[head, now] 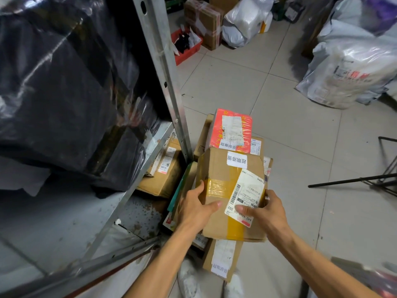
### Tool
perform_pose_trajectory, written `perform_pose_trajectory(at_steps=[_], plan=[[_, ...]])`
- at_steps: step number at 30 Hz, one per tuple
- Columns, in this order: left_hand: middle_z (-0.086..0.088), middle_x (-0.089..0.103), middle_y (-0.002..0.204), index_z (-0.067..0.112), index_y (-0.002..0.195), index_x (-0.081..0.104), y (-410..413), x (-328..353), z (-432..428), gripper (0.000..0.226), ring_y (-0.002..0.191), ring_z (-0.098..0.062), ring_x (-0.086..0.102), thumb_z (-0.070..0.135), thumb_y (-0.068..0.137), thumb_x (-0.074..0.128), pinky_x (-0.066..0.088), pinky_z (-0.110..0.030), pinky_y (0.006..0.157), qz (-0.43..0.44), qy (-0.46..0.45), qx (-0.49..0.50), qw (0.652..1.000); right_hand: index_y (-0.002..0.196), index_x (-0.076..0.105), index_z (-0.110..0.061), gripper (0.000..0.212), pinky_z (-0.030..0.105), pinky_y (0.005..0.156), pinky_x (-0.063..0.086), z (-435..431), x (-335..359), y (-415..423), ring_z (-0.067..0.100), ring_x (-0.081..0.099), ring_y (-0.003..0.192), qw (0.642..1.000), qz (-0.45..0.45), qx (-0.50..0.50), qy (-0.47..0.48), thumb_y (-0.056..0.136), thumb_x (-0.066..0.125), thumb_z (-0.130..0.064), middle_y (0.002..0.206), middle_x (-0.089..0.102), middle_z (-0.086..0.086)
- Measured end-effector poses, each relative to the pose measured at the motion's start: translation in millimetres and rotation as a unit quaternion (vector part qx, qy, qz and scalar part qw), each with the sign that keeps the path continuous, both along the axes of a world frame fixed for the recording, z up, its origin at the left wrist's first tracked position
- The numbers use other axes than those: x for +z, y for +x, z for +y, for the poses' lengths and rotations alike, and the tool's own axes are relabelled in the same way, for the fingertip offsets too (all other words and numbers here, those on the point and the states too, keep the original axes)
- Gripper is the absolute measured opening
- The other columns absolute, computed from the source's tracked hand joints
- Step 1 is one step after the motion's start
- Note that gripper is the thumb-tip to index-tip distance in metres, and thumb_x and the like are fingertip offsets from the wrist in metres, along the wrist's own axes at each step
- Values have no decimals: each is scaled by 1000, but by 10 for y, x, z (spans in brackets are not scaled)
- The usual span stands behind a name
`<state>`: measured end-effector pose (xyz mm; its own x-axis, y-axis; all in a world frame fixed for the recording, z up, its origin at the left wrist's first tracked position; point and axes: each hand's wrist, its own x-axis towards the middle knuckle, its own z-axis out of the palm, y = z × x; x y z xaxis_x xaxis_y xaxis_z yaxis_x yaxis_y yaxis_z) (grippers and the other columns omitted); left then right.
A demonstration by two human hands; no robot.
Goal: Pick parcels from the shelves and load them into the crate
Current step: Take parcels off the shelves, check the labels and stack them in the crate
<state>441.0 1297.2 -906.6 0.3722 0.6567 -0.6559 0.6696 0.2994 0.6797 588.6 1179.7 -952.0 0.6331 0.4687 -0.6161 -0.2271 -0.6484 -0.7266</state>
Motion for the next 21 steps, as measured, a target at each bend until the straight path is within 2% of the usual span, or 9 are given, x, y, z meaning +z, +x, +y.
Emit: perform_pose_trajectory(at_steps=[4,8,15,19,21], plan=[[4,66,119,33,134,54,-29,9,-80,65,116,-20,57,16,77,80,49,-46,98,-16,2,17,1000,109,57,-17,62,34,65,61,-106,76,-6,16,71,79,999,-40,-12,2,59,92,-13,100,71,-4],[7,67,114,38,127,59,68,35,-217,61,112,-20,58,14,76,80,51,-45,96,-49,-8,26,998,108,62,-16,61,47,71,61,-264,252,137,23,73,80,997,-71,-5,-14,56,94,-19,100,73,0],[9,69,110,35,112,67,239,107,-326,41,105,-17,62,15,78,78,55,-44,91,-78,-36,24,996,100,66,-17,58,47,71,60,-390,492,258,22,72,77,991,-127,-8,-40,51,95,-27,94,74,0],[7,69,108,40,93,66,277,140,-170,32,106,-18,62,13,79,77,54,-44,92,-83,-29,9,996,99,67,-18,57,47,70,60,-301,562,251,21,73,77,991,-126,-19,-35,51,95,-30,91,75,-2],[12,71,100,43,86,64,307,179,-38,34,100,-14,64,12,79,77,57,-36,85,-96,-24,10,995,97,68,-19,54,45,69,60,-190,622,260,18,72,75,990,-138,-16,-33,52,95,-31,89,75,-4]])
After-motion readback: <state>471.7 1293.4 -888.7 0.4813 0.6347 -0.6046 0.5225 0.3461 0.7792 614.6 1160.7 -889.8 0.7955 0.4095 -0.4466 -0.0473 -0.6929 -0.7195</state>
